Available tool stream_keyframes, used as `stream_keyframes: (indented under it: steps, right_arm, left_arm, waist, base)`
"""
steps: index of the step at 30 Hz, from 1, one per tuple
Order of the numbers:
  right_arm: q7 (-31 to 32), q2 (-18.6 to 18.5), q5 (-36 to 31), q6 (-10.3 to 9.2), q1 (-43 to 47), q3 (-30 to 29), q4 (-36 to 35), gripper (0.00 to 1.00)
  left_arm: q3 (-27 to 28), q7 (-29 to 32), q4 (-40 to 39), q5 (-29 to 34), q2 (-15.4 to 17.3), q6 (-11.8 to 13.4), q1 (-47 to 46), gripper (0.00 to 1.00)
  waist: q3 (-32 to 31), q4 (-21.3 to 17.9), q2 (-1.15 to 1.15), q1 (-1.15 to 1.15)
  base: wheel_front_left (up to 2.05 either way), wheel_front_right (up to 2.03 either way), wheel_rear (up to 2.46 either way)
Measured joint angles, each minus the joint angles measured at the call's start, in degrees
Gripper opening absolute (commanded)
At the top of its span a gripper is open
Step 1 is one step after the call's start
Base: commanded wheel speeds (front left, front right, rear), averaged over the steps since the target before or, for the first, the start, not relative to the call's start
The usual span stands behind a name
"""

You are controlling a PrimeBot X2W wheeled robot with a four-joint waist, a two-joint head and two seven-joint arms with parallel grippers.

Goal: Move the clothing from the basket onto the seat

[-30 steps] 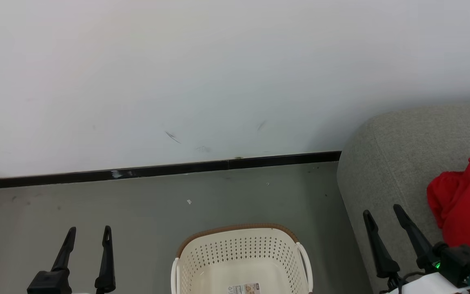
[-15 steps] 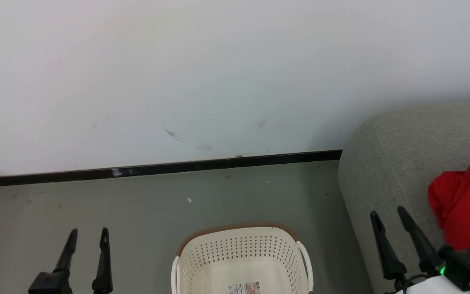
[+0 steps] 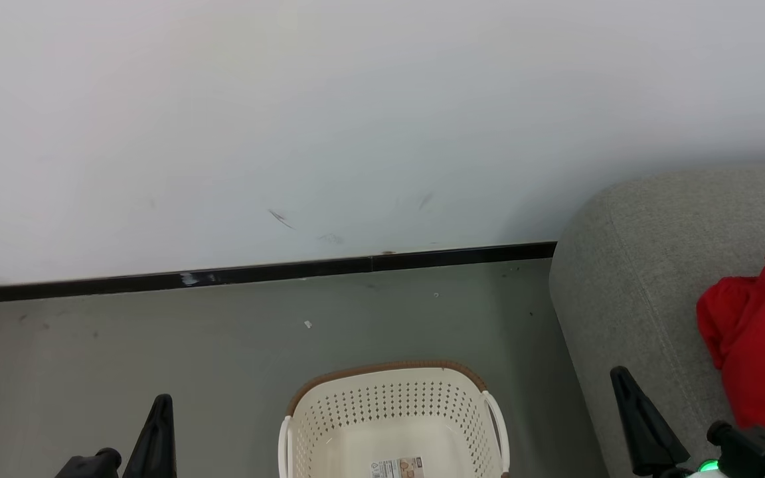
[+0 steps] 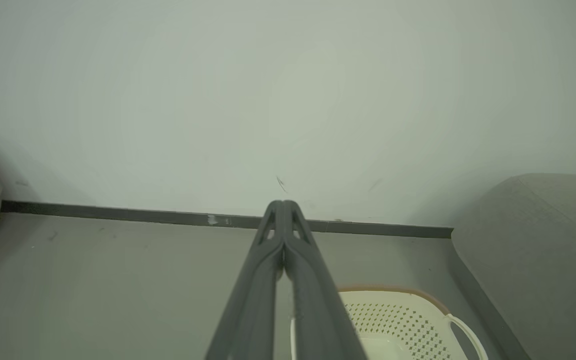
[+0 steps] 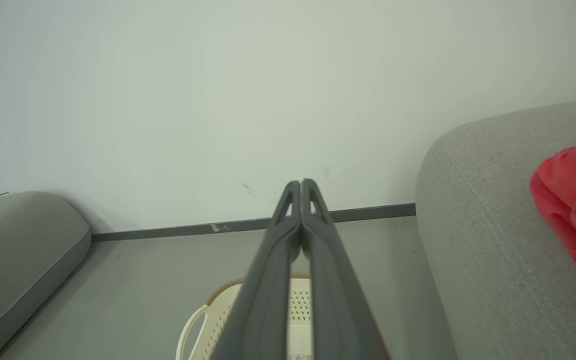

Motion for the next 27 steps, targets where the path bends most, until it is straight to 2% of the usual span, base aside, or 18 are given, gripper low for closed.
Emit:
stream_keyframes:
  steps: [9, 27]
  right_arm:
    - [1.0, 0.0, 10.3, 0.00, -0.3, -0.6, 0.0, 0.00]
    - [4.2, -1.0, 26.2, -0.01, -1.6, -0.9, 3.4, 0.00]
  left_arm:
    - [1.4, 1.7, 0.0, -7.6, -0.6, -1.5, 0.0, 0.00]
    - [3.9, 5.1, 0.5, -20.2, -1.6, -4.1, -0.4, 0.00]
  waist:
    - [0.1, 0.0, 0.00, 0.08]
    - [-0.3, 0.0, 0.00, 0.73]
  base:
    - [0.00, 0.00, 0.00]
    - [0.00, 0.00, 0.00]
